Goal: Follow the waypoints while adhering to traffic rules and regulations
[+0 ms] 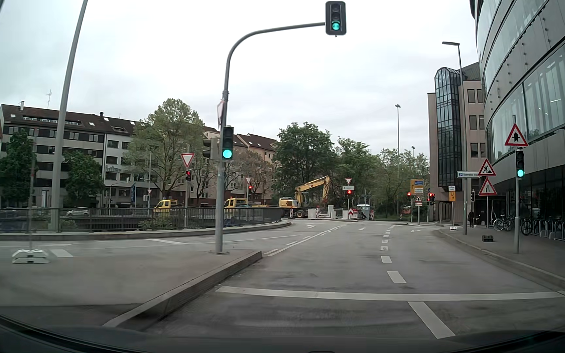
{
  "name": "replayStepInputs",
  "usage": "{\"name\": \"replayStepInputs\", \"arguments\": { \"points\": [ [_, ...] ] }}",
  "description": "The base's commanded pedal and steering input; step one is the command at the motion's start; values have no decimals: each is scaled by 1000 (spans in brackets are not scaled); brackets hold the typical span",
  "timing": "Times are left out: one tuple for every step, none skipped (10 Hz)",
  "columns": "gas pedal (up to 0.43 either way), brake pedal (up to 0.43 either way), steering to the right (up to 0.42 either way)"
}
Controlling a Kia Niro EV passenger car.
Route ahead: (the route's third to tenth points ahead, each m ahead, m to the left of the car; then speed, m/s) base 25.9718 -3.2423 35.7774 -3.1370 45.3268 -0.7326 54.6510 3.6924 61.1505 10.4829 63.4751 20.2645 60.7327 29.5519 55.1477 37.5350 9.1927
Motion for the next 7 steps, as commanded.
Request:
{"name": "replayStepInputs", "arguments": {
  "points": [
    [0,0,97],
    [0,0,81],
    [0,0,69],
    [0,0,60],
    [0,0,57],
    [0,0,48],
    [0,0,31]
  ]
}}
